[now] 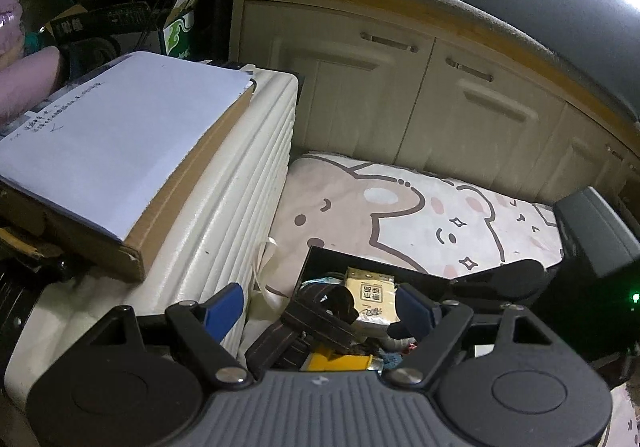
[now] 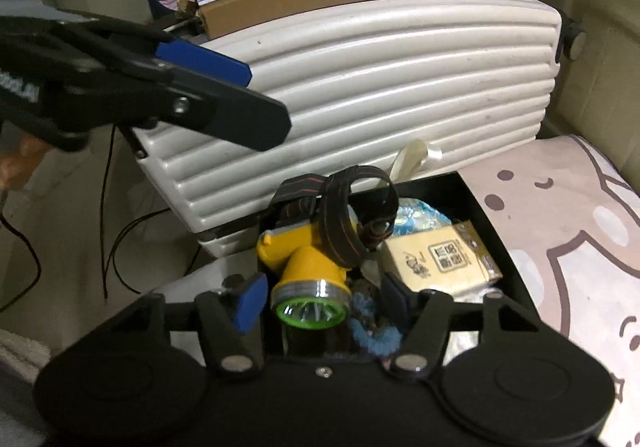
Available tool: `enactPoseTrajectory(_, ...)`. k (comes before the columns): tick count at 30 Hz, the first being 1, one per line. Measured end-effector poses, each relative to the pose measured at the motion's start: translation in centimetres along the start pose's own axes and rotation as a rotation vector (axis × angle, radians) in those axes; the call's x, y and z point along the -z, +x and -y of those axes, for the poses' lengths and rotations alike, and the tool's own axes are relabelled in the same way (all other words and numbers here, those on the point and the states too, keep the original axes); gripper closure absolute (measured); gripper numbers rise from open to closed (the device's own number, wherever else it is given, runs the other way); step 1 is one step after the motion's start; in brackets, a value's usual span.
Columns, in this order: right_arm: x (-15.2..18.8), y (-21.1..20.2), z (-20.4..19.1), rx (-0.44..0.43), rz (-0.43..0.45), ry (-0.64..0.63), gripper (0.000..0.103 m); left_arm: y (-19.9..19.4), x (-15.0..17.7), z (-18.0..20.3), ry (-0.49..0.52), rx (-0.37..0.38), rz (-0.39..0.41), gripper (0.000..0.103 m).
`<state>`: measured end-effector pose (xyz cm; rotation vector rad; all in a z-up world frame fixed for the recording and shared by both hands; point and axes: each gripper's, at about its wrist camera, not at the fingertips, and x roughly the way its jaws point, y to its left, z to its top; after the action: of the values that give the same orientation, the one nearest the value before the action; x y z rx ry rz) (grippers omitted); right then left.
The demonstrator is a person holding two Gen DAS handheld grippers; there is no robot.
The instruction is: Organize objects
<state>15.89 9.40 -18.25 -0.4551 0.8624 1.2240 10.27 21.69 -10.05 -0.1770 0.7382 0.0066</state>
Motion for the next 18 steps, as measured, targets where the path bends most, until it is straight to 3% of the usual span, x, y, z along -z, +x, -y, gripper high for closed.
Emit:
enactPoseTrajectory(5, 0.9, -1.9, -0.4, 0.059, -0.015, 0.010, 0.037, -0.7, 0.1, 1.0, -0.005, 0.005, -0.014, 0.019)
enactPoseTrajectory(7, 1.4, -2.9, -0.2, 0.081, -0.018, 0.043, 0.028, -0.9, 0.2, 1.5, -0.002, 0.002, -0.020, 0.019)
enactPoseTrajectory(14, 2.8, -8.0, 1.1, 0.153, 0.056, 0.191, 0.022, -2.4, 0.9, 3.3, 0.006, -0.012, -0.037, 0.018)
enactPoseTrajectory(18, 3.4, -10.7, 1.1, 0.184, 0.097, 0.220, 0.018, -3.8, 0.8, 4.5, 0.014, -0.026, -0.024, 0.012)
